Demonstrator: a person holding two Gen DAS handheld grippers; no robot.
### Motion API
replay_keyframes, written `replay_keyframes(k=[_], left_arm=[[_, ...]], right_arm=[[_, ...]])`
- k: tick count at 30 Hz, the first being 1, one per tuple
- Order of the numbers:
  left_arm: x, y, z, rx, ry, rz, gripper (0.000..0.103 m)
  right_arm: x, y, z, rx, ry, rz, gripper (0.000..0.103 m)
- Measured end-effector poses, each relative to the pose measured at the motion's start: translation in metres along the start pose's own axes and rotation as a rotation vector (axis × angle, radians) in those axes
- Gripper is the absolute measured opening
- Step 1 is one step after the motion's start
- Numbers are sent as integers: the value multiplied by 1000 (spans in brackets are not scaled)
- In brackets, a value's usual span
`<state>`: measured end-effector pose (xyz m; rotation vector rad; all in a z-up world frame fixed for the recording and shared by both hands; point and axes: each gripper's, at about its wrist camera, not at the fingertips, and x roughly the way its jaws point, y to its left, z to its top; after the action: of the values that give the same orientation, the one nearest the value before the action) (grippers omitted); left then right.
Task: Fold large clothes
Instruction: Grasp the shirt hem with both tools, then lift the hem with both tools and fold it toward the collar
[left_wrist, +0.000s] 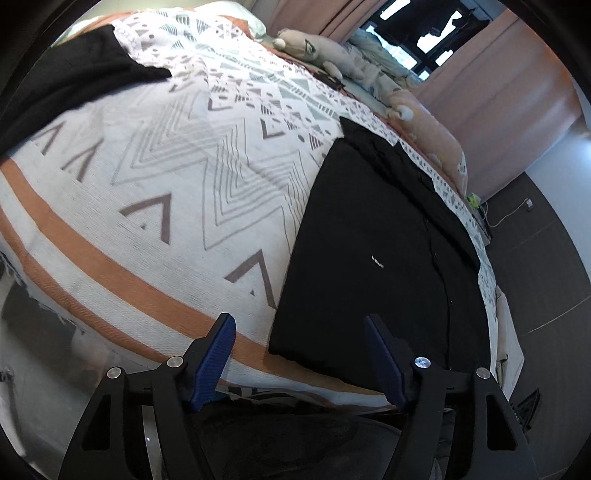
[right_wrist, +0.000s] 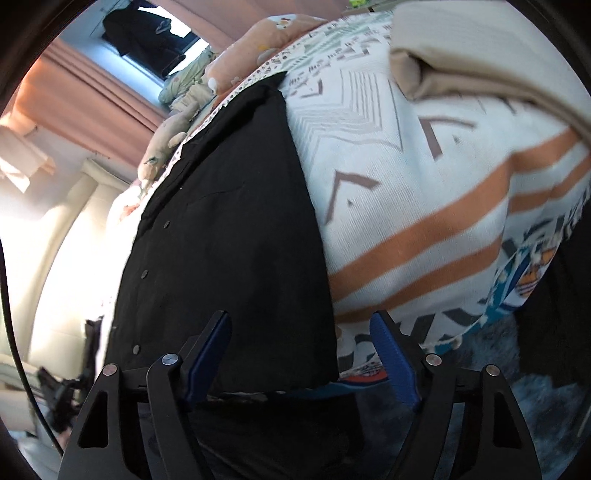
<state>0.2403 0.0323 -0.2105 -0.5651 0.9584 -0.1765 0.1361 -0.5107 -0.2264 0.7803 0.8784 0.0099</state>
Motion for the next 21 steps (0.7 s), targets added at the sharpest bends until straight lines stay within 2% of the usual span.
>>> replay_keyframes(k=[3, 5, 6, 7, 12, 15, 21], left_arm=[[12, 0, -1, -11, 44, -12, 60], [18, 0, -2, -13, 69, -16, 54], [19, 0, -2, -17, 77, -26, 51], [20, 0, -1, -23, 80, -35, 51], [12, 10, 1, -96, 64, -139, 51], [17, 11, 2, -101, 74, -119, 51], [25, 2, 2, -75, 80, -87, 51]], right_arm=[[5, -10, -4, 40, 12, 50, 74], [7, -12, -7, 65, 13, 110, 63], [7, -13, -8, 74, 16, 140, 60], [7, -12, -9, 81, 18, 172, 57], [-10, 2, -6, 53, -21, 321, 57], [-12, 6, -4, 45, -40, 345, 57], [17, 4, -8, 58, 13, 311, 57]])
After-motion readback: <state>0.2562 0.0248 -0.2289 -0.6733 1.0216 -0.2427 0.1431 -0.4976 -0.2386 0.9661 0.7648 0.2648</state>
